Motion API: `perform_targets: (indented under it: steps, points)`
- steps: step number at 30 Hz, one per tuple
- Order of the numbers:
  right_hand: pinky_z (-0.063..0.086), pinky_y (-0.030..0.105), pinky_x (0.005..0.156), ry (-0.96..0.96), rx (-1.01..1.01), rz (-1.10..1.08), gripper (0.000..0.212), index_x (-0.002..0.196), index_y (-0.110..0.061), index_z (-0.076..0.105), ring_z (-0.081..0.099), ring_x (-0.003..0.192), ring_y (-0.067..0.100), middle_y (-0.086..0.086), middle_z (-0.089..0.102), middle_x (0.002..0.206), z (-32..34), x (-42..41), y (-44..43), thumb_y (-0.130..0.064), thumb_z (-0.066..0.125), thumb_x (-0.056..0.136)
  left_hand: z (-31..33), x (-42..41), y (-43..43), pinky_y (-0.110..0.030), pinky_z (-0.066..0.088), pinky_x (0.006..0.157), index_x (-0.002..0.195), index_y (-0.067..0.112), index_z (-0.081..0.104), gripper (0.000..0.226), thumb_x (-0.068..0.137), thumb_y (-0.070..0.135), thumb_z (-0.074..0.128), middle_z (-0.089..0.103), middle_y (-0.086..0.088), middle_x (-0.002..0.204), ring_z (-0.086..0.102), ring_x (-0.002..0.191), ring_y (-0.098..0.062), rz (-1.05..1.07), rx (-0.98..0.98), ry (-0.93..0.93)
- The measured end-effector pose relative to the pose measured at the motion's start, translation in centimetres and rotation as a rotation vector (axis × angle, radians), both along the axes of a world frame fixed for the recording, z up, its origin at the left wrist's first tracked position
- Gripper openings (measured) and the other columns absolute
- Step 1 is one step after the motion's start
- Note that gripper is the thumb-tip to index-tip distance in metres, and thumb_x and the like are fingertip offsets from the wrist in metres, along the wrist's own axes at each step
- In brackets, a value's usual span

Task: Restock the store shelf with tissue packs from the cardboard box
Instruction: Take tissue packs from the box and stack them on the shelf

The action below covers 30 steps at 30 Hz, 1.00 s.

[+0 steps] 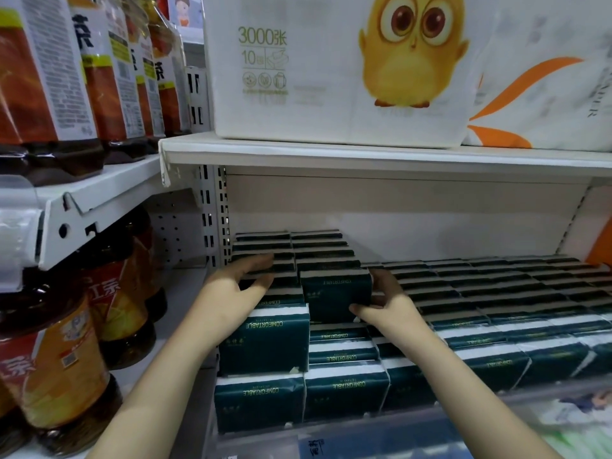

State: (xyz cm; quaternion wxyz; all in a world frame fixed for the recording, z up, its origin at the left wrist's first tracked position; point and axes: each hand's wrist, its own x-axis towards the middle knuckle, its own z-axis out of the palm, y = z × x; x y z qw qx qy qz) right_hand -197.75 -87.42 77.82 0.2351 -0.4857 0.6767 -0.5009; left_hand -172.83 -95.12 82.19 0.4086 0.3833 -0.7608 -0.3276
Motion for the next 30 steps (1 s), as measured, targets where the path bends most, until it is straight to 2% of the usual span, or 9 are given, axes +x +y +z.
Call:
perform_targets:
  steps: [3, 7, 12, 15, 19, 24, 27, 30]
  points:
    - [0.049, 0.02, 0.085, 0.059, 0.033, 0.022, 0.08, 0.144, -0.033, 0.03, 0.058, 0.109, 0.015, -0.001, 0.056, 0.128, -0.2, 0.7, -0.4, -0.014, 0.077, 0.081, -0.2, 0.0, -0.1, -0.015, 0.037, 0.094, 0.118, 0.029, 0.066, 0.028, 0.093, 0.019, 0.062, 0.061, 0.021, 0.112, 0.054, 0.106, 0.003, 0.002, -0.009, -0.014]
    - [0.043, 0.022, 0.092, 0.112, 0.04, 0.009, 0.088, 0.153, -0.034, 0.016, 0.048, 0.13, 0.023, 0.005, 0.047, 0.145, -0.6, 1.3, -0.8, -0.017, 0.072, 0.087, -0.4, 0.1, -0.3, -0.007, 0.035, 0.085, 0.117, 0.03, 0.067, 0.026, 0.093, 0.022, 0.062, 0.062, 0.018, 0.114, 0.054, 0.109, 0.001, 0.001, -0.022, -0.036]
    - [0.042, 0.016, 0.085, 0.104, 0.037, 0.014, 0.088, 0.155, -0.029, 0.009, 0.051, 0.125, 0.02, 0.004, 0.05, 0.141, -0.6, 2.0, -1.0, -0.013, 0.067, 0.091, -0.4, 0.0, -0.3, -0.013, 0.037, 0.087, 0.115, 0.03, 0.068, 0.024, 0.093, 0.022, 0.061, 0.062, 0.017, 0.112, 0.055, 0.107, -0.001, -0.004, -0.024, -0.042]
    - [0.043, 0.019, 0.089, 0.092, 0.05, 0.005, 0.087, 0.155, -0.028, 0.008, 0.052, 0.124, 0.021, 0.005, 0.052, 0.14, -0.8, 2.1, -1.0, -0.013, 0.065, 0.092, -0.4, -0.1, -0.4, -0.01, 0.037, 0.083, 0.113, 0.033, 0.068, 0.023, 0.093, 0.024, 0.062, 0.062, 0.02, 0.106, 0.055, 0.104, 0.002, 0.008, -0.016, -0.043]
    - [0.045, 0.024, 0.093, 0.112, 0.098, 0.004, 0.083, 0.155, -0.026, 0.011, 0.054, 0.122, 0.023, 0.005, 0.056, 0.135, -0.9, 1.8, -1.2, -0.018, 0.065, 0.092, -0.4, -0.2, -0.4, -0.017, 0.038, 0.089, 0.112, 0.032, 0.069, 0.022, 0.092, 0.024, 0.062, 0.064, 0.015, 0.11, 0.056, 0.107, -0.002, 0.015, 0.002, -0.039]
    - [0.045, 0.026, 0.097, 0.108, 0.113, 0.004, 0.082, 0.153, -0.027, 0.017, 0.053, 0.123, 0.021, 0.003, 0.055, 0.137, -1.0, 1.5, -1.2, -0.024, 0.068, 0.09, -0.2, -0.1, -0.1, -0.016, 0.038, 0.087, 0.11, 0.033, 0.069, 0.021, 0.093, 0.023, 0.061, 0.064, 0.014, 0.109, 0.056, 0.107, -0.004, 0.02, 0.017, -0.031]
    - [0.045, 0.026, 0.096, 0.066, 0.085, -0.008, 0.084, 0.154, -0.03, 0.015, 0.049, 0.128, 0.022, 0.003, 0.049, 0.143, -0.6, 1.5, -0.9, -0.032, 0.068, 0.089, -0.1, 0.0, -0.1, -0.01, 0.037, 0.08, 0.108, 0.034, 0.069, 0.021, 0.094, 0.022, 0.06, 0.064, 0.014, 0.108, 0.056, 0.107, -0.005, 0.039, 0.014, -0.035]
    - [0.041, 0.03, 0.1, 0.045, 0.032, -0.038, 0.078, 0.154, -0.028, 0.016, 0.041, 0.136, 0.023, 0.003, 0.039, 0.152, 0.1, 1.7, -0.2, -0.037, 0.063, 0.093, 0.4, 0.0, 0.5, -0.017, 0.039, 0.086, 0.106, 0.033, 0.07, 0.021, 0.094, 0.019, 0.059, 0.065, 0.011, 0.112, 0.056, 0.109, -0.007, 0.061, -0.03, -0.031]
